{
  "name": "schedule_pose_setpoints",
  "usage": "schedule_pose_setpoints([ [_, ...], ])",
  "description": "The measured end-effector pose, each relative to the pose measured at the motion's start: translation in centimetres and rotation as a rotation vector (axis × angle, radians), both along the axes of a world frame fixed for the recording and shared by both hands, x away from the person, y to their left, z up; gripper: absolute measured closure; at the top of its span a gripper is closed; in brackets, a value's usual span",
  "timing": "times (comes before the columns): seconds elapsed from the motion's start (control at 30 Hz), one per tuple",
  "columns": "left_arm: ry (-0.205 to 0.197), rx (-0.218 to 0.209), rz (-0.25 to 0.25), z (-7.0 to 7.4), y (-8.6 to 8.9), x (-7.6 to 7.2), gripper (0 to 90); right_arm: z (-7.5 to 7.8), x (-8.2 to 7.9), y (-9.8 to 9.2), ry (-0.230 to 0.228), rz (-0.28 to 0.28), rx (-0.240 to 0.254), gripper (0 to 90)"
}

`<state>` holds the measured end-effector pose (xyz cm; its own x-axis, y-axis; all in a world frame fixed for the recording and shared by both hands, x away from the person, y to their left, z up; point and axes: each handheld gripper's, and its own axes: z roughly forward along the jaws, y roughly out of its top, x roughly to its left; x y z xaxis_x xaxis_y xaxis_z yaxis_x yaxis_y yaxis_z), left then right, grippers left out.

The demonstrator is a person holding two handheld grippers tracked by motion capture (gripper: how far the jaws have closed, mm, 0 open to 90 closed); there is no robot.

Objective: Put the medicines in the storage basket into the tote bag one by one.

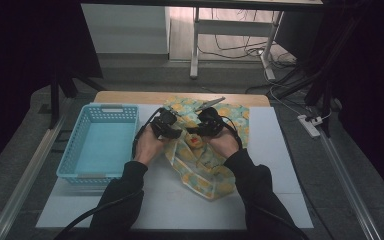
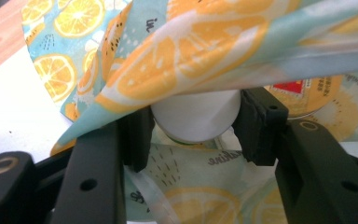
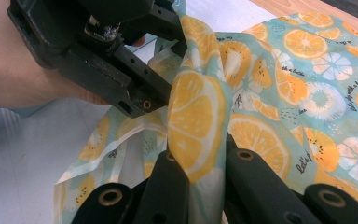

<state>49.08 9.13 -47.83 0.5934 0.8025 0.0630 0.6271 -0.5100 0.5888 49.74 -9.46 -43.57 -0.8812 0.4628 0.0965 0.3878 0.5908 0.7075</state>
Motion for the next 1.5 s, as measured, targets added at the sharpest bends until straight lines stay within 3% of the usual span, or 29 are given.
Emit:
schedule_pose_setpoints([
  [0.1, -0.008, 0.030, 0.017, 0.0, 0.0, 0.0, 50.5, 0.0, 0.0, 0.2, -0.003, 0.001, 0.002, 89.0],
  [0.37, 0.013, 0.039, 0.016, -0.5, 0.0, 0.0, 49.5, -0.1, 0.0, 0.5, -0.002, 0.001, -0.001, 89.0],
  [0.43, 0.009, 0.035, 0.020, -0.3, -0.1, -0.1, 45.0, -0.1, 0.0, 0.5, -0.005, -0.001, 0.002, 89.0],
  [0.67, -0.006, 0.007, -0.038, 0.4, -0.3, -1.5, 34.0, 0.2, 0.1, 0.2, -0.013, -0.010, 0.014, 89.0],
  [0.8, -0.009, -0.043, -0.057, 0.9, -0.1, -2.3, 29.3, 0.3, 0.0, 0.1, -0.019, -0.010, 0.019, 89.0],
  [0.97, -0.004, -0.137, -0.120, 1.6, 0.4, -3.6, 26.1, 0.5, 0.0, -0.1, -0.016, -0.007, 0.023, 88.9],
  [1.2, -0.010, -0.179, -0.191, 2.6, 0.1, -5.9, 20.2, 0.8, 0.0, -0.3, -0.018, -0.003, 0.029, 88.9],
  [1.5, -0.050, -0.226, -0.260, 3.4, -0.1, -8.4, 5.2, 1.1, -0.3, -0.6, -0.022, 0.014, 0.035, 88.9],
])
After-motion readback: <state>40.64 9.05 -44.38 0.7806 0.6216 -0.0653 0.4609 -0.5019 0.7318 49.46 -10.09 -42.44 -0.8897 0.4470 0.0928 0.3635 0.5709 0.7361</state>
